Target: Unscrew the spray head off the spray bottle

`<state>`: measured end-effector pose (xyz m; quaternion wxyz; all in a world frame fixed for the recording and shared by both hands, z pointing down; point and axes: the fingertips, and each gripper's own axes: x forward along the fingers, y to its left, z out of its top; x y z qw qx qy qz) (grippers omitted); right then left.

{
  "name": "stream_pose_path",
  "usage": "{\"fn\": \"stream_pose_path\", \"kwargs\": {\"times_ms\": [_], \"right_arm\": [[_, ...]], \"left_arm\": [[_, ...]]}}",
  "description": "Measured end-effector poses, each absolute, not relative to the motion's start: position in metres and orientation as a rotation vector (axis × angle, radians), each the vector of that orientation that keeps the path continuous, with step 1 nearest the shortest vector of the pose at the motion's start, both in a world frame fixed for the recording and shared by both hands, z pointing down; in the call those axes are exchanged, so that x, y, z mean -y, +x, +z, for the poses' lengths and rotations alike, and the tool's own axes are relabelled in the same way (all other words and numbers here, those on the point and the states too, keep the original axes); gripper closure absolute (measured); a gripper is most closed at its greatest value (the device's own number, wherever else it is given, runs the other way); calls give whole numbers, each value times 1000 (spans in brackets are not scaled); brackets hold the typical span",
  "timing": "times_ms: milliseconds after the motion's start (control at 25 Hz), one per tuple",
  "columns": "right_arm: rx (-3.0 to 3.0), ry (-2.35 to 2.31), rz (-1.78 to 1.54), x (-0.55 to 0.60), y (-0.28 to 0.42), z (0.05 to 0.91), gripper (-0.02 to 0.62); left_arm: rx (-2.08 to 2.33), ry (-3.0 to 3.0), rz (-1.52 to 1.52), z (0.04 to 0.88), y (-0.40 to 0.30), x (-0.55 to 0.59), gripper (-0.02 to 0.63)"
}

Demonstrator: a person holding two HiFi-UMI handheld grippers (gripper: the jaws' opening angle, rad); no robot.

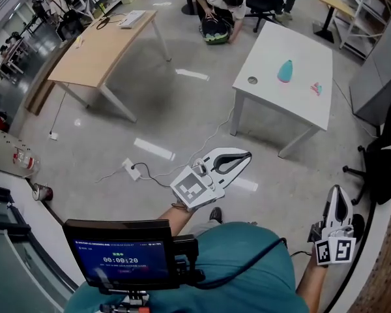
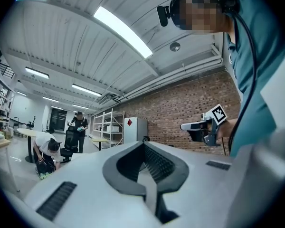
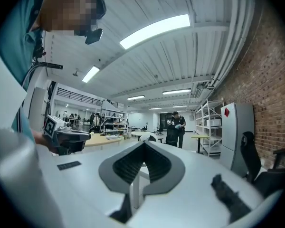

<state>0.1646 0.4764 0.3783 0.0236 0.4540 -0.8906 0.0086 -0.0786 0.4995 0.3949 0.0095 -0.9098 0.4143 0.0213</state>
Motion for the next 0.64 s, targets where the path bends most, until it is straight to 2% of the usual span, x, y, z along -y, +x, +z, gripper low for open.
{"fn": "stream_pose_path", "kwargs": {"times_ms": [200,640], "right_arm": [[2757,1381,28,-438,192,383,595],[2754,1390,63,-494,220,376,595]], "left_arm": [[-1322,-2829,68,396,-52,-471,603],[-1284,-2844,34,386,-10,-522,603]]}}
